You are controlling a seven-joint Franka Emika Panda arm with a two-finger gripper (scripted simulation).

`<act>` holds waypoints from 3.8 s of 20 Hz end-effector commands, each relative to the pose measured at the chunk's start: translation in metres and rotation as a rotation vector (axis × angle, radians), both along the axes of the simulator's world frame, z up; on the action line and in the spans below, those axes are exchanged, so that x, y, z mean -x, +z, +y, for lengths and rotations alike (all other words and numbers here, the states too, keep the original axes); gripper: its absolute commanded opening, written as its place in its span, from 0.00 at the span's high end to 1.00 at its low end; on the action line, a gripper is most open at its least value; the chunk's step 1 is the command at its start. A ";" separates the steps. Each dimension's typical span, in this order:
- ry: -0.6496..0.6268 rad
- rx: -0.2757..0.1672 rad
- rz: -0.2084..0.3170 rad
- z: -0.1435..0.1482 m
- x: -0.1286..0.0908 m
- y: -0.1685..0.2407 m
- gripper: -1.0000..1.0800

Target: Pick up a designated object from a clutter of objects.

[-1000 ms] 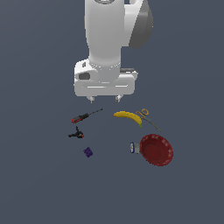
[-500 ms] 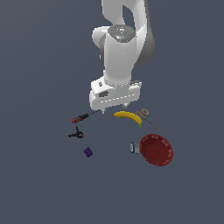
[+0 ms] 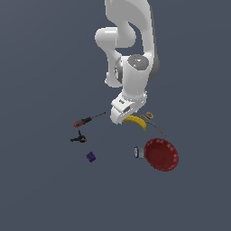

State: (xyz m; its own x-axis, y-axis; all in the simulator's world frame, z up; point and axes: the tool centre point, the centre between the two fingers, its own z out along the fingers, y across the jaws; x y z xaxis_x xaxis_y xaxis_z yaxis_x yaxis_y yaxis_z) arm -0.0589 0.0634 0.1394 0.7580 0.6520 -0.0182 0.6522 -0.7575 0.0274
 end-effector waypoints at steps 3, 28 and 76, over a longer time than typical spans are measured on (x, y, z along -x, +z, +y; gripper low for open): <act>0.150 -0.011 0.004 0.020 0.024 -0.031 0.04; 0.359 -0.031 0.011 0.044 0.065 -0.088 0.04; 0.365 -0.033 0.011 -0.004 0.062 -0.022 1.00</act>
